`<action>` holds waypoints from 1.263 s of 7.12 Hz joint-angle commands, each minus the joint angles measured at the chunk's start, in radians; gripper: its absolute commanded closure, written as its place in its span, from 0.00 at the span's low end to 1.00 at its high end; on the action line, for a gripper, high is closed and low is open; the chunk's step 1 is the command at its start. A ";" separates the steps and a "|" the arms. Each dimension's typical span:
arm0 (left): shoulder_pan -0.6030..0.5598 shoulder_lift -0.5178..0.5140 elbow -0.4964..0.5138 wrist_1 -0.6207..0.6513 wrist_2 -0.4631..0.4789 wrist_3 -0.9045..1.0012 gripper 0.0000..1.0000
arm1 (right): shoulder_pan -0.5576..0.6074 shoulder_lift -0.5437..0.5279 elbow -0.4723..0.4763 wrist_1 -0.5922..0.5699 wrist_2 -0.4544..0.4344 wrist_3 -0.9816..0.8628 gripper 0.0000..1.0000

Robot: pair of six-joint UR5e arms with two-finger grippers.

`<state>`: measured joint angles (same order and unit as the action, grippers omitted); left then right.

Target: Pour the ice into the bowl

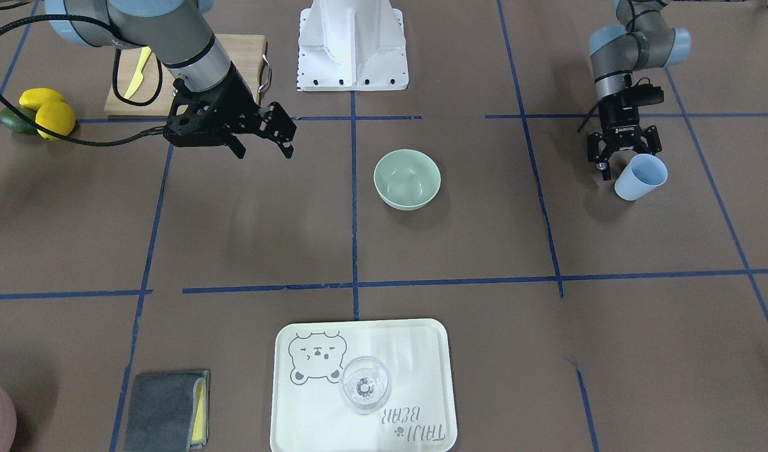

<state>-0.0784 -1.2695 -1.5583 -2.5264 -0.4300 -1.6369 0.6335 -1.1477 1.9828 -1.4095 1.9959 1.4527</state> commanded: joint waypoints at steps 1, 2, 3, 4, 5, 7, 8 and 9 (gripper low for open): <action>-0.020 -0.002 0.020 0.000 -0.001 0.002 0.01 | 0.000 0.000 0.001 -0.003 0.000 0.000 0.00; -0.032 -0.002 0.021 0.000 -0.003 0.000 0.01 | 0.000 0.002 0.001 -0.005 0.000 0.000 0.00; -0.046 -0.004 0.033 0.000 -0.007 -0.003 0.01 | 0.000 0.002 0.001 -0.005 0.000 0.000 0.00; -0.064 -0.019 0.040 0.001 -0.012 0.005 0.01 | 0.000 0.002 0.001 -0.005 0.000 0.000 0.00; -0.095 -0.033 0.040 0.003 -0.013 0.026 0.01 | 0.000 0.002 -0.001 -0.005 0.000 0.000 0.00; -0.116 -0.051 0.047 0.003 -0.042 0.035 0.01 | 0.002 0.003 -0.002 -0.005 0.000 -0.002 0.00; -0.119 -0.054 0.056 0.003 -0.042 0.034 0.01 | 0.002 0.005 -0.002 -0.005 0.000 -0.002 0.00; -0.119 -0.056 0.057 0.002 -0.042 0.034 0.01 | 0.003 0.005 -0.004 -0.005 0.000 -0.002 0.00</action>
<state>-0.1947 -1.3217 -1.5051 -2.5238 -0.4697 -1.6035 0.6354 -1.1435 1.9800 -1.4143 1.9957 1.4513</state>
